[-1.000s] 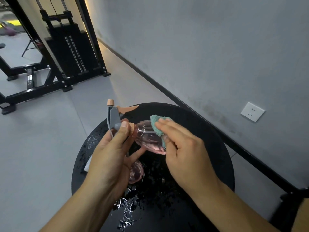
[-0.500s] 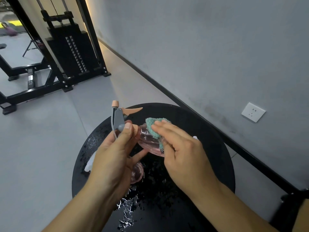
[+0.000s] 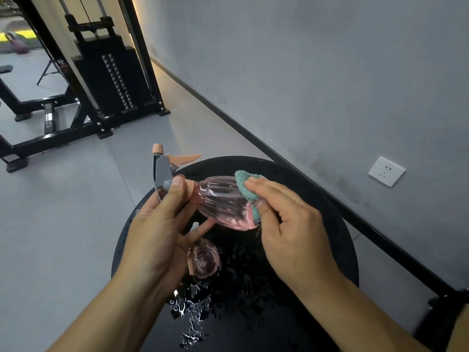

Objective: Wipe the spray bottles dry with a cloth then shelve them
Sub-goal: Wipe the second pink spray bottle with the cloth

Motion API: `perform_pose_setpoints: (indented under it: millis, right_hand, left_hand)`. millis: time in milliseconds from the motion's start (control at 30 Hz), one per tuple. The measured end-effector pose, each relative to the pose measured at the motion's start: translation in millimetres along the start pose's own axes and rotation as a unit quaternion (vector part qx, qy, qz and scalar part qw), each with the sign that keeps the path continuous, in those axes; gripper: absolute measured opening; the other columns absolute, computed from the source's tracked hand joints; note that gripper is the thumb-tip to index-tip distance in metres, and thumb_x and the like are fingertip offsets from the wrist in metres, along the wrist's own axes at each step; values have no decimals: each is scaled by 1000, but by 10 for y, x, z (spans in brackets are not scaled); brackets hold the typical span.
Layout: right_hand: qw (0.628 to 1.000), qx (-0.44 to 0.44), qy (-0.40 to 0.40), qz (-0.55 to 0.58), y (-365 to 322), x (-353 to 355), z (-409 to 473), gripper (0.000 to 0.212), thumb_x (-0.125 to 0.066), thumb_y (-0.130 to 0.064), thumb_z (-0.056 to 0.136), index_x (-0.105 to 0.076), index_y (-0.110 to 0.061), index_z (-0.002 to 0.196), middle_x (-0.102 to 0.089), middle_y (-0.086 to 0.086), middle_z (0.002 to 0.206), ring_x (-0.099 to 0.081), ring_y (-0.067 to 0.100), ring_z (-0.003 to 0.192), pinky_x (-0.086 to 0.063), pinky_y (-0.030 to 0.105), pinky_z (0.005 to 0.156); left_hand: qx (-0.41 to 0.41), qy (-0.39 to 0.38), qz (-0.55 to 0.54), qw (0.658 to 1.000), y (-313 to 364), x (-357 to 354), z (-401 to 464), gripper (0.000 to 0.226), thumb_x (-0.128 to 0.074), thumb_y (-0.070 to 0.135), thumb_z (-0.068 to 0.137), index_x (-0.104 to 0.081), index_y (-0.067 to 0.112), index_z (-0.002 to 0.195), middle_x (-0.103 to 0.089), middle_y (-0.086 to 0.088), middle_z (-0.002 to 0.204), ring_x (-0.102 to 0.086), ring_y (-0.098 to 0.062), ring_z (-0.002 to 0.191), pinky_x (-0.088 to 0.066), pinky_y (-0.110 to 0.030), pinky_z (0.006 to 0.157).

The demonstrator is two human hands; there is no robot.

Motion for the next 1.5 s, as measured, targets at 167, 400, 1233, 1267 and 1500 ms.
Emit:
perform_pose_setpoints:
  millis: [167, 400, 1233, 1267, 1500]
  right_hand:
    - [997, -28, 28, 59, -16, -35, -55, 37, -58, -3, 98, -68, -23, 128, -63, -19, 128, -53, -4, 126, -46, 20, 105]
    - [997, -26, 36, 70, -15, -32, -78, 35, -60, -1, 98, -70, -19, 126, -64, -16, 128, -53, -5, 127, -46, 17, 103]
    - [999, -25, 28, 31, 90, 157, 47, 32, -58, -3, 98, -71, -19, 123, -68, -17, 118, -60, -5, 112, -44, 5, 92]
    - [999, -28, 28, 25, 105, 164, 50, 32, -58, -4, 98, -71, -19, 123, -68, -17, 118, -60, -6, 112, -44, 4, 92]
    - [999, -37, 33, 3, 164, 203, 62, 33, -58, -5, 98, -70, -19, 125, -67, -16, 118, -59, -6, 111, -43, 3, 91]
  left_hand:
    - [-13, 23, 23, 999, -8, 26, -28, 22, -66, 43, 101, -71, 22, 108, -80, -1, 117, -75, -18, 115, -60, -45, 92]
    - [-12, -10, 66, 998, -123, -186, -84, 33, -72, 25, 94, -72, 13, 124, -81, -2, 119, -76, -12, 112, -49, -28, 96]
    - [24, -14, 150, 988, -35, -102, 161, 33, -51, 42, 96, -71, 18, 86, -73, -10, 86, -72, -31, 80, -59, -58, 90]
    - [28, -24, 155, 987, -55, -110, 168, 37, -49, 40, 98, -72, 17, 81, -73, -11, 82, -70, -29, 73, -58, -55, 86]
    - [50, -76, 142, 986, -134, -117, 202, 56, -51, 50, 105, -62, 0, 129, -74, -21, 111, -74, -38, 96, -64, -56, 86]
Point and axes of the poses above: each hand's wrist, its own z-axis towards the middle knuckle, its own x-axis out of the back of the hand, y = z × x, the point moved 9 cm from there along z, towards the middle knuckle
